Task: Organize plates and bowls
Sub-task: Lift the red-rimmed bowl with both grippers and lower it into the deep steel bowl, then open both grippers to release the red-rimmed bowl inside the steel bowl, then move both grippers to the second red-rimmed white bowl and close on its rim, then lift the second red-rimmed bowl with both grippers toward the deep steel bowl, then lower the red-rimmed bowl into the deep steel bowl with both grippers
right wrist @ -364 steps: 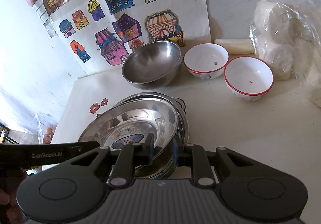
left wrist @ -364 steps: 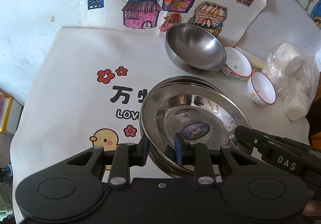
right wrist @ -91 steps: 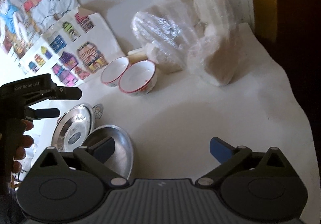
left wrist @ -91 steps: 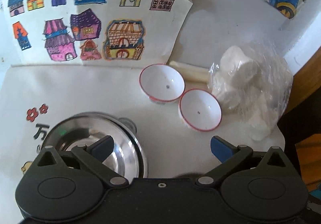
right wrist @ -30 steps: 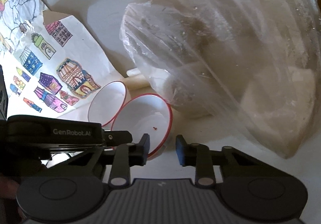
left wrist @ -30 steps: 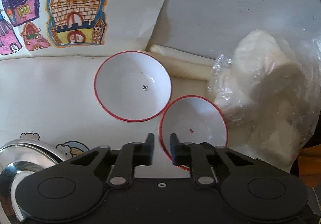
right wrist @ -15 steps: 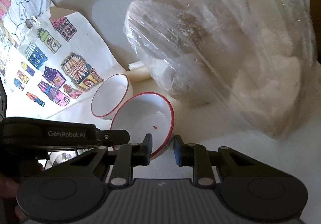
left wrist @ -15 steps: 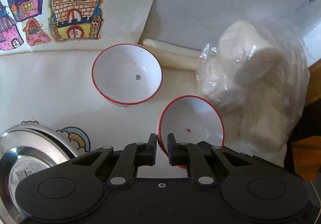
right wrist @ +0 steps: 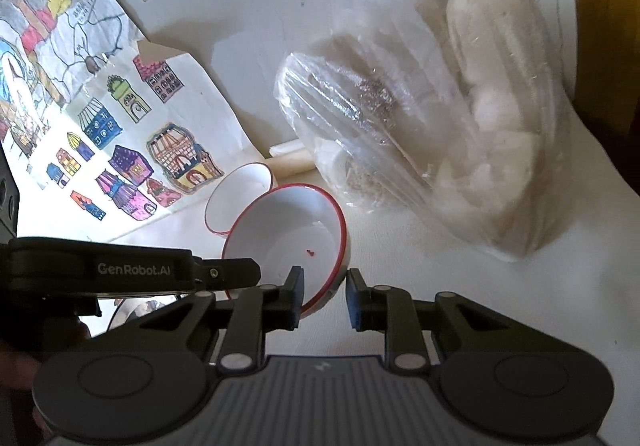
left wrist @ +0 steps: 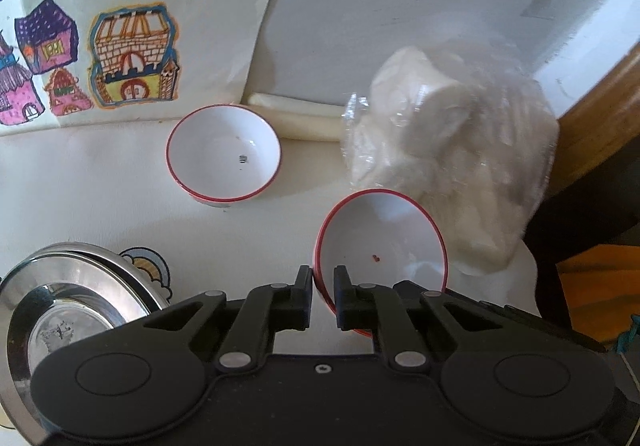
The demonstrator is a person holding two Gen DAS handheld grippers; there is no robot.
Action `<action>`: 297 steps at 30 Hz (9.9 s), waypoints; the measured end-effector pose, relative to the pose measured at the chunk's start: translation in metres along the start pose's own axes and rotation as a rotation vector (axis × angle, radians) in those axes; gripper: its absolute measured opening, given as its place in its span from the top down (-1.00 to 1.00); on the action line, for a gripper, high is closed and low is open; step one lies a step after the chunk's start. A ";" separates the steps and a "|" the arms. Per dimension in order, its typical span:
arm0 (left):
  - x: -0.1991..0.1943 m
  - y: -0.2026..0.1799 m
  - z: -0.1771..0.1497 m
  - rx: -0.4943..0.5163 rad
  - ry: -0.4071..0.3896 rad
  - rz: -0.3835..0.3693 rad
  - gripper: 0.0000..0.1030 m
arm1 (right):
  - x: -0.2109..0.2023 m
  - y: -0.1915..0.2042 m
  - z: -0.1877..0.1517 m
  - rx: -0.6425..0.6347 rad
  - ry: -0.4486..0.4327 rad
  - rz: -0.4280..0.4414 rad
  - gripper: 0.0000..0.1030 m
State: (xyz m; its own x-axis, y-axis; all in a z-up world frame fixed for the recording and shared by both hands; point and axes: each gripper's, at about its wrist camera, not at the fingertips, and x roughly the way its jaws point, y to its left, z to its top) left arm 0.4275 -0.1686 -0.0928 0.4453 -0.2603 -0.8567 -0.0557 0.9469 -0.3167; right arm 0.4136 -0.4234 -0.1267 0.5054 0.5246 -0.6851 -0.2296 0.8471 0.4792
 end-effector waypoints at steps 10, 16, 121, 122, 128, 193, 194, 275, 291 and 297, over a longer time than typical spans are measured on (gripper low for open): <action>-0.021 -0.008 -0.013 0.064 -0.006 -0.063 0.78 | -0.031 0.015 -0.018 0.021 -0.055 -0.055 0.51; -0.033 -0.007 -0.024 0.093 -0.007 -0.099 0.78 | -0.044 0.026 -0.032 0.046 -0.078 -0.084 0.51; -0.104 0.077 -0.078 -0.091 0.014 -0.057 -0.98 | -0.109 0.063 -0.104 0.093 -0.085 -0.275 -1.00; -0.103 0.079 -0.077 -0.099 0.008 -0.043 -0.99 | -0.107 0.061 -0.102 0.092 -0.077 -0.274 -1.00; -0.092 0.088 -0.064 -0.127 -0.023 0.057 -0.99 | -0.082 0.043 -0.089 0.102 -0.020 -0.239 -1.00; 0.069 0.046 0.070 0.206 0.021 0.214 0.39 | 0.130 0.029 0.044 0.025 0.034 0.107 0.48; 0.071 0.046 0.070 0.196 0.024 0.205 0.43 | 0.130 0.029 0.045 0.019 0.036 0.104 0.44; -0.038 -0.027 -0.084 0.255 0.011 -0.142 0.66 | -0.066 0.020 -0.086 0.087 -0.104 -0.079 0.58; -0.039 -0.029 -0.101 0.241 0.039 -0.146 0.66 | -0.072 0.016 -0.102 0.089 -0.066 -0.078 0.58; -0.039 -0.027 -0.111 0.221 0.061 -0.144 0.66 | -0.073 0.014 -0.107 0.086 -0.041 -0.073 0.58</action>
State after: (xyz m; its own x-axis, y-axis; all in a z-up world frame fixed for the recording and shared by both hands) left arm 0.3126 -0.2054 -0.0962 0.3798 -0.3994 -0.8344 0.2036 0.9160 -0.3458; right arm 0.2843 -0.4409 -0.1291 0.5521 0.4566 -0.6976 -0.1195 0.8714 0.4758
